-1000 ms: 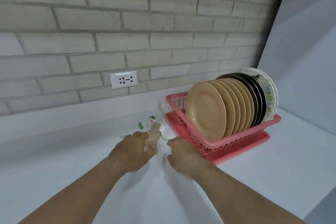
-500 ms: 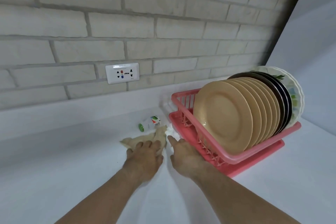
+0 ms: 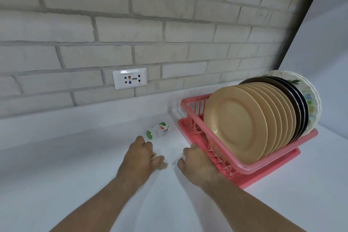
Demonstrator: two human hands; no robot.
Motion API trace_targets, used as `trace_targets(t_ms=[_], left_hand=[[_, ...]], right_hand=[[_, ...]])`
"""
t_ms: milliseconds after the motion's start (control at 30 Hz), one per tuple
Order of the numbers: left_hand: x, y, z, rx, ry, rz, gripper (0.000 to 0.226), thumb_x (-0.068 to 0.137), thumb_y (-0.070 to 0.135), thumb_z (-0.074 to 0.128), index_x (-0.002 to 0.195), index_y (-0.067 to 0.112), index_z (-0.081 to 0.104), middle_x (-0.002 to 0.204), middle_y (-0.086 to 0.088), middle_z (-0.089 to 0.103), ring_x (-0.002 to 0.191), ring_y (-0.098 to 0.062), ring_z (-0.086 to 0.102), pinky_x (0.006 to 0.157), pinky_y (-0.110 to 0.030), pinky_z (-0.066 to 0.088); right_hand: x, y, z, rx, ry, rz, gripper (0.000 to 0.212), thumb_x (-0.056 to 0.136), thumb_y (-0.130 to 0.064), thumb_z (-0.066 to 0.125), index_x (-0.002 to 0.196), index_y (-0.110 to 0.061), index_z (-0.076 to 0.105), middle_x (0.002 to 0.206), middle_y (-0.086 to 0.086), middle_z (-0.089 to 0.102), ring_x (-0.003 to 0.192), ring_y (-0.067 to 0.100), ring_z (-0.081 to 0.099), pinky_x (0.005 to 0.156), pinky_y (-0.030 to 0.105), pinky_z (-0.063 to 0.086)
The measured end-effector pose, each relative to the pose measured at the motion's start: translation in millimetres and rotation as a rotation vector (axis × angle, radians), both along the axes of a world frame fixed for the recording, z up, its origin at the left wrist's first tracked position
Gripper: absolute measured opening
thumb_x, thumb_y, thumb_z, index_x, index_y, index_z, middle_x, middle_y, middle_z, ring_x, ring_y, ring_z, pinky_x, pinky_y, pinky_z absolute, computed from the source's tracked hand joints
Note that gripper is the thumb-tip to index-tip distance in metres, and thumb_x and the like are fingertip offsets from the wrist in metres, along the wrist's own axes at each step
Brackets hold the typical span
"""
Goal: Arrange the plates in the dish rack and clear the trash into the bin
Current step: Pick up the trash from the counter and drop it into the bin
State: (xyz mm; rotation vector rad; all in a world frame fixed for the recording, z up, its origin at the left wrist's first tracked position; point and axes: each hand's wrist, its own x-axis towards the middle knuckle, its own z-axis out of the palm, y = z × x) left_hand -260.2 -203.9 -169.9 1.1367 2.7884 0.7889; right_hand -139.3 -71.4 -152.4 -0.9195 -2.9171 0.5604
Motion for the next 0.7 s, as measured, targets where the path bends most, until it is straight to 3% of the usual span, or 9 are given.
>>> trace_targets(t_ms=[100,167,267,333,400,500,600,700], left_hand=[[-8.0,8.8,12.0,0.083,-0.018,0.011,0.011,0.087,0.013,0.060,0.090,0.015,0.049,0.103,-0.002,0.047,0.080,-0.015,0.050,0.069,-0.022,0.044],[-17.2,16.5,20.3,0.117,-0.061,0.033,0.013,0.085,0.003,0.050,0.089,0.015,0.046,0.097,-0.004,0.055,0.081,-0.020,0.060,0.070,-0.029,0.052],[-32.1,31.8,36.3,0.171,-0.177,-0.007,0.038,0.083,-0.001,0.041,0.112,0.022,0.048,0.096,-0.006,0.061,0.081,-0.022,0.067,0.067,-0.034,0.055],[-39.4,45.0,44.7,0.190,-0.290,-0.008,0.039,0.088,0.004,0.044,0.119,0.027,0.050,0.104,-0.001,0.062,0.076,-0.021,0.067,0.060,-0.029,0.054],[-46.7,57.0,48.0,0.100,-0.228,0.028,0.014,0.095,0.028,0.049,0.106,0.023,0.055,0.102,0.001,0.066,0.069,-0.021,0.067,0.063,-0.030,0.056],[-52.2,69.2,42.1,-0.207,-0.089,0.047,0.047,0.084,0.065,0.050,0.101,0.022,0.057,0.094,0.002,0.064,0.072,-0.020,0.064,0.072,-0.033,0.054],[-53.2,77.4,32.2,-0.421,-0.009,0.074,0.056,0.084,0.065,0.052,0.113,0.017,0.057,0.100,-0.001,0.061,0.086,-0.022,0.059,0.070,-0.029,0.046],[-52.8,80.5,29.1,-0.473,-0.001,0.090,0.054,0.086,0.059,0.056,0.115,0.014,0.058,0.102,-0.005,0.058,0.087,-0.024,0.056,0.067,-0.029,0.041]], right_hand=[[-3.3,-1.0,6.0,0.028,0.075,0.048,0.024,0.096,-0.026,0.050,0.108,-0.006,0.057,0.114,0.015,0.052,0.100,0.033,0.056,0.082,0.036,0.048],[-4.1,0.4,9.3,0.015,0.084,0.055,0.023,0.095,-0.024,0.050,0.104,-0.004,0.057,0.108,0.016,0.057,0.098,0.033,0.058,0.083,0.039,0.050],[-5.2,0.4,12.4,0.001,0.050,0.034,0.024,0.094,-0.025,0.049,0.102,-0.002,0.056,0.096,0.015,0.063,0.089,0.033,0.063,0.076,0.038,0.054],[-5.2,1.2,16.3,0.044,0.013,0.005,0.024,0.094,-0.028,0.050,0.108,-0.008,0.052,0.096,0.011,0.065,0.082,0.028,0.065,0.070,0.036,0.057],[-5.5,4.2,14.8,0.040,0.019,0.002,0.024,0.094,-0.024,0.050,0.113,-0.009,0.048,0.097,0.010,0.064,0.083,0.028,0.065,0.072,0.036,0.057],[-3.0,6.8,13.9,-0.064,0.088,0.030,0.024,0.093,-0.012,0.046,0.116,-0.008,0.049,0.103,0.014,0.061,0.092,0.034,0.062,0.079,0.037,0.053],[-3.4,11.0,10.4,-0.039,0.069,0.067,0.024,0.095,-0.011,0.044,0.117,-0.007,0.053,0.105,0.015,0.060,0.096,0.034,0.061,0.078,0.035,0.049],[-6.2,11.8,10.2,-0.013,0.068,0.112,0.024,0.096,-0.013,0.043,0.115,-0.007,0.056,0.110,0.015,0.059,0.100,0.034,0.059,0.083,0.036,0.050]])
